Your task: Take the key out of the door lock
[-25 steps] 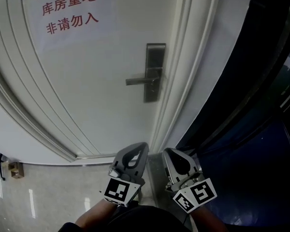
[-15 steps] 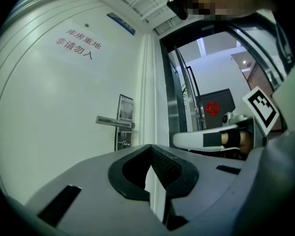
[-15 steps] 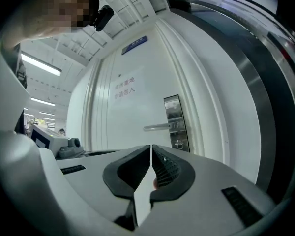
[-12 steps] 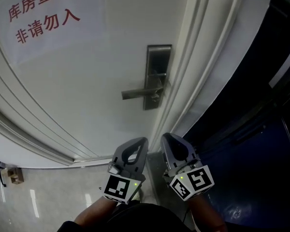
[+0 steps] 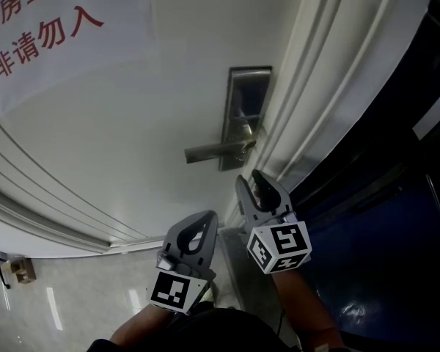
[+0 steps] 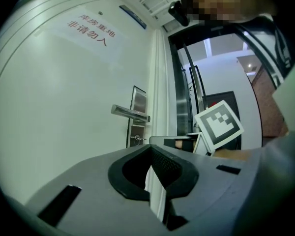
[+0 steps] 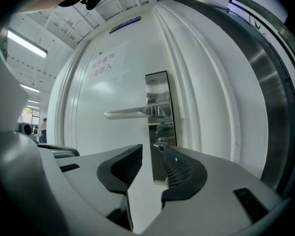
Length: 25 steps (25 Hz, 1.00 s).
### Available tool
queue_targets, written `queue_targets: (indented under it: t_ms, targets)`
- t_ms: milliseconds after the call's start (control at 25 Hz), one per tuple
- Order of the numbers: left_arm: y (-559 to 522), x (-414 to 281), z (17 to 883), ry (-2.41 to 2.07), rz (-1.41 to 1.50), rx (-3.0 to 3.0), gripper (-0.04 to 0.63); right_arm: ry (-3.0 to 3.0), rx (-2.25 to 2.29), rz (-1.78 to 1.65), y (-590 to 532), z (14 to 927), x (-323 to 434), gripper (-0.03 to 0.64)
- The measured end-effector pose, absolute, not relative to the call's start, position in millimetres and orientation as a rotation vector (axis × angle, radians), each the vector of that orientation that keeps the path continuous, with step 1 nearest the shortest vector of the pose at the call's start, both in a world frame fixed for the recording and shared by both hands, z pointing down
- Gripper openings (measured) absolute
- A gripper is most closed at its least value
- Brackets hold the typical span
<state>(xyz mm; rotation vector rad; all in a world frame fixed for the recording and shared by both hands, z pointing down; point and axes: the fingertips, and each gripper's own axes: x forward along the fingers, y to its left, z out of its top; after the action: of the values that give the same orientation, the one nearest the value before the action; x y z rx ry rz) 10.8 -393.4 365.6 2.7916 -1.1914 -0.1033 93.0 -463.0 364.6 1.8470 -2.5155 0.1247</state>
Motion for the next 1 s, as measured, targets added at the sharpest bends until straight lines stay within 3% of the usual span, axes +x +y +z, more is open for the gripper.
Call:
queue_targets:
  t_ms: [360,1000]
  targets:
    - [-404,3,372,-1.18,-0.099,2.785,0.005,-2.462,1.905,0.119,-504,372,93,0.158]
    - [-408,3,375,-1.145,-0.096,2.791,0.005,-2.401,1.959,0.118,-528,374,93,0.156]
